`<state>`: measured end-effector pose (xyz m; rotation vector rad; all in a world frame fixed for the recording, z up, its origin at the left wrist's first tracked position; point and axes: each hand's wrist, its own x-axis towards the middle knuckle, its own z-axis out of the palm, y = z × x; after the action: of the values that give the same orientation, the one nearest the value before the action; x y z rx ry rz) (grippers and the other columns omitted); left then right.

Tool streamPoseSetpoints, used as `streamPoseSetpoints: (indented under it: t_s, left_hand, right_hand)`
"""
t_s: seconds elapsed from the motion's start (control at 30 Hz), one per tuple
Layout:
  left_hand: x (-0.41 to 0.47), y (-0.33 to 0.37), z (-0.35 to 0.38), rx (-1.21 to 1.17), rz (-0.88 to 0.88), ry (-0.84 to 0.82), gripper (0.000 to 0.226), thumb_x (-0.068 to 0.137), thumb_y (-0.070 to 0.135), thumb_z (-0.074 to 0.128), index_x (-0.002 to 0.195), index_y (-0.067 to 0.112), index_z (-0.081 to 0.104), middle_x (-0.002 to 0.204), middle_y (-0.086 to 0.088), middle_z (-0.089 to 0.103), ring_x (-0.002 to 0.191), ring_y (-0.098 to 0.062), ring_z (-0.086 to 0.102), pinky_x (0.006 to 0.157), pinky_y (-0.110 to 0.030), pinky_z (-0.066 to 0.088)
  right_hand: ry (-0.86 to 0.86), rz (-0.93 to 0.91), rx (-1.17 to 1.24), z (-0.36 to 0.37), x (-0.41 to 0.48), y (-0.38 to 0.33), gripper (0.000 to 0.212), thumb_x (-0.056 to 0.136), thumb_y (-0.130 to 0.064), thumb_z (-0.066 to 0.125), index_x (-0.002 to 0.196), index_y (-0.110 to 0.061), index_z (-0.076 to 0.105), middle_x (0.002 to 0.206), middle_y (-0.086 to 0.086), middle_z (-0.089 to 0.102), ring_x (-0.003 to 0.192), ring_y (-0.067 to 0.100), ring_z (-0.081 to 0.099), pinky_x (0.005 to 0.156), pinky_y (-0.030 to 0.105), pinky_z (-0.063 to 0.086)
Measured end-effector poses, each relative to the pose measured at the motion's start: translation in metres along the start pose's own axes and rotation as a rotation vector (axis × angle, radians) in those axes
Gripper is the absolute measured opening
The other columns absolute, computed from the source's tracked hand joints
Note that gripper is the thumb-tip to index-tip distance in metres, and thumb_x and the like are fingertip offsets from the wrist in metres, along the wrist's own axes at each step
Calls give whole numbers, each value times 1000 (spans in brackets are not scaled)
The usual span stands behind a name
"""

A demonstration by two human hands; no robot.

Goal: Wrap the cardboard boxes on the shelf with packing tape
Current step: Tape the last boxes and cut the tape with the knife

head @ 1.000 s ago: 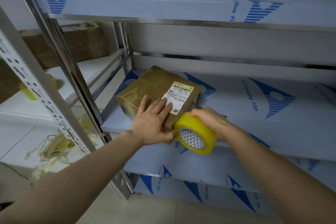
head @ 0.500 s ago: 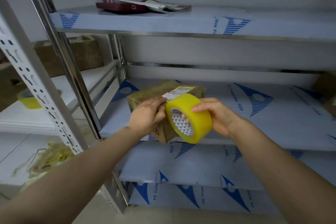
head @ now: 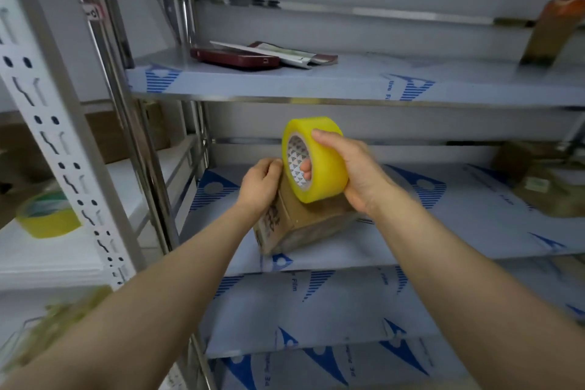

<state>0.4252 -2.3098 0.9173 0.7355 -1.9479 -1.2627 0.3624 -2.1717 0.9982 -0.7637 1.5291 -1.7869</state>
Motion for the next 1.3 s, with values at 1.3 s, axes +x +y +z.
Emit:
streamPoseSetpoints:
  t_s: [1.3]
  left_hand:
    - [83,24,24,1319,271,-107,69,98,58,20,126,8,57,131,-15,55,123,-30,47,103,-38,31]
  right_hand:
    - [243,60,-140,22,-6,95,68,72,-61,63,87,4,58,88,31,65,76,41,66,76,55,53]
